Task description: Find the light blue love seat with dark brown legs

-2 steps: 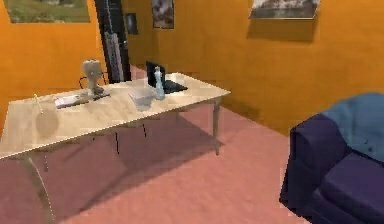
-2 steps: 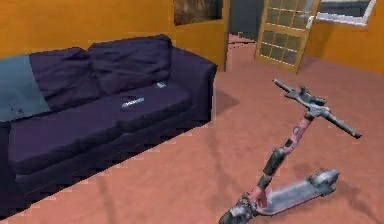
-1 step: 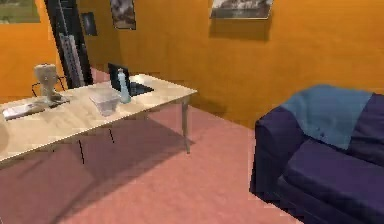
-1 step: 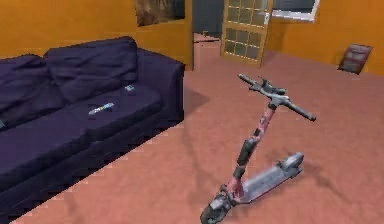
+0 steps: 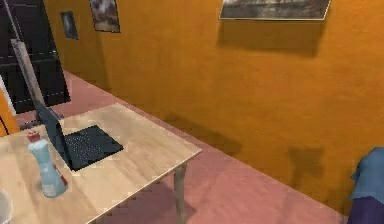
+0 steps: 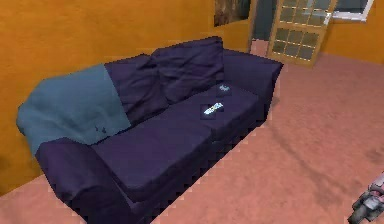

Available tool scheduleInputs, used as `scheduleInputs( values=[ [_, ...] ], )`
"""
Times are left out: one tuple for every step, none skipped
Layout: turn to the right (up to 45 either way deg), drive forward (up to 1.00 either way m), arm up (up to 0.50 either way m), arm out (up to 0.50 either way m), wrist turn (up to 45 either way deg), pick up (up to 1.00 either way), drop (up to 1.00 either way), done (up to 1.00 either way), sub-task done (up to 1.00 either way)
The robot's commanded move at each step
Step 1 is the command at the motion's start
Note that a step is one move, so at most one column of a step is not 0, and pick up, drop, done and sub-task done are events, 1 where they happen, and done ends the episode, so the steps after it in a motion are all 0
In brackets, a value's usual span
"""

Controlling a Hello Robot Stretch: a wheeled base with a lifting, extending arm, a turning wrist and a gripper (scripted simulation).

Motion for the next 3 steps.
scheduleInputs(
  values=[
    [0.0,0.1,0.0,0.0,0.0,0.0,0.0,0.0,0.0],
    [15.0,0.0,0.0,0.0,0.0,0.0,0.0,0.0,0.0],
    [0.0,0.7,0.0,0.0,0.0,0.0,0.0,0.0,0.0]
  ],
)
